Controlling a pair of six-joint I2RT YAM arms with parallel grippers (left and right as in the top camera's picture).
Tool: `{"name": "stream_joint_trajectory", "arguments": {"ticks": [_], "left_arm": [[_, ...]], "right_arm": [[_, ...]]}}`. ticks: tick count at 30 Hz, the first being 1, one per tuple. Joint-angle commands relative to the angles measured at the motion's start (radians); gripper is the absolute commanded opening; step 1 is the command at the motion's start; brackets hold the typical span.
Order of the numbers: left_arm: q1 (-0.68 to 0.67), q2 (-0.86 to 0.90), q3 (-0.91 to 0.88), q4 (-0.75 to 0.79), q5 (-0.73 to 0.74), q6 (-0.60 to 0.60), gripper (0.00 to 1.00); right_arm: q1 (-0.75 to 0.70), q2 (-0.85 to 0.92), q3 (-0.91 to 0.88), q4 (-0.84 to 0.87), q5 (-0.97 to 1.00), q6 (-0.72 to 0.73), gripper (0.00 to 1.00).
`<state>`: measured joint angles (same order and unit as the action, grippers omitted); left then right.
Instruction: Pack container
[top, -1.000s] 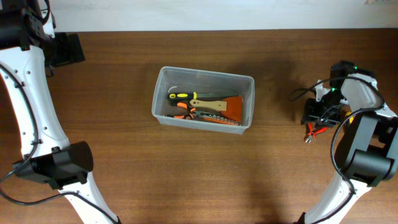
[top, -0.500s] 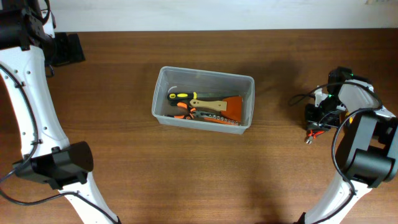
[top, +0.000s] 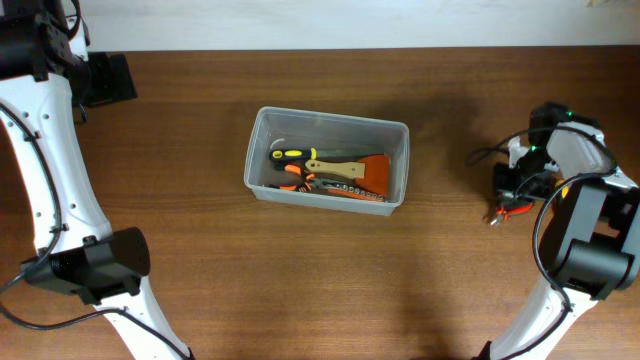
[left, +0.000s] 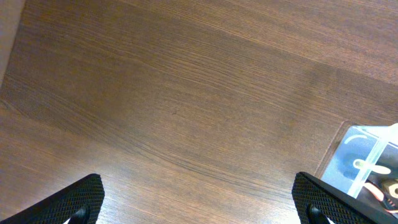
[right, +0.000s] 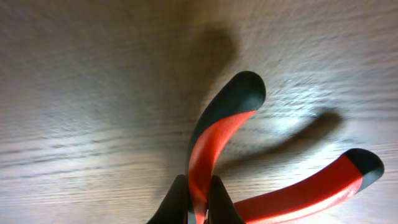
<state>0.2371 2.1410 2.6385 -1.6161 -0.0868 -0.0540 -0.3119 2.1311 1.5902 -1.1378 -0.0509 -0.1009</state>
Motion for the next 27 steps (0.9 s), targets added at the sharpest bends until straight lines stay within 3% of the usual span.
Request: {"name": "stream_joint_trajectory", "arguments": {"ticks": [1,14,21,27], "left_arm": [[0.003,-0.013,-0.003,-0.001,-0.008,-0.013,0.99],[0.003,-0.013,-0.003,-0.001,-0.008,-0.013,0.99],[0.003,-0.013,-0.003,-0.001,-0.008,-0.013,0.99],[0.003,-0.013,-0.003,-0.001,-0.008,-0.013,0.99]], "right_arm": [[-0.003,0.003,0.086,-0.031,-0.008,0.006,0.04],[0.101,-0.006,0.514,-0.360,-0.254,0.006,0.04],[0.336,-0.011,0.691,-0.433,-0.252,0.000,0.04],[0.587,-0.011,0.725,-0.399,-0.206,-0.175,0.04]]}}
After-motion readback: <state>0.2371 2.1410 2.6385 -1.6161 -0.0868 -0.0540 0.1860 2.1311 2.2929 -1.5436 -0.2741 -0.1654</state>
